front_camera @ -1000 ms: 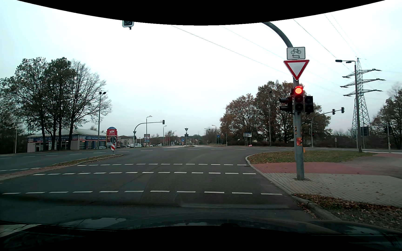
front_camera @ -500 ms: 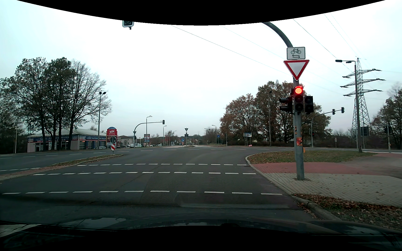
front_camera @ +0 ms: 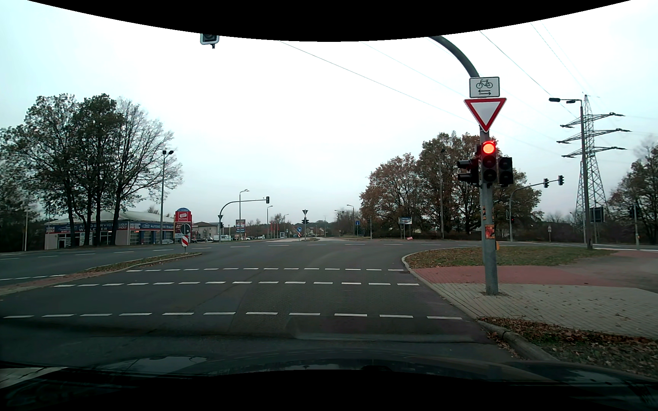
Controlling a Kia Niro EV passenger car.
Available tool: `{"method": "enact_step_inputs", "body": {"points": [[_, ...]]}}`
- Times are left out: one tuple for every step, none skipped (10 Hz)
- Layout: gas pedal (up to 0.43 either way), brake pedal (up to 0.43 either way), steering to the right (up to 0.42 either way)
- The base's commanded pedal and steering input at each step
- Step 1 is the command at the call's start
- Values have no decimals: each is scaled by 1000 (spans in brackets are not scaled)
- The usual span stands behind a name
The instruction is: Follow the waypoints while adhering to traffic rules and regulations
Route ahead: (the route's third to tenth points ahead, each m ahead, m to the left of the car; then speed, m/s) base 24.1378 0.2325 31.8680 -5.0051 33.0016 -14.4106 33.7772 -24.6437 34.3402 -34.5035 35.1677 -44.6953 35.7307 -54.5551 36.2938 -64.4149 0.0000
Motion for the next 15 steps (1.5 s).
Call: {"method": "enact_step_inputs", "body": {"points": [[0,360,4],[0,366,4],[0,366,4],[0,366,3],[0,366,4],[0,360,3],[0,366,3],[0,366,4],[0,366,4],[0,366,4],[0,366,4],[0,366,3],[0,366,3],[0,366,4],[0,366,3]]}}
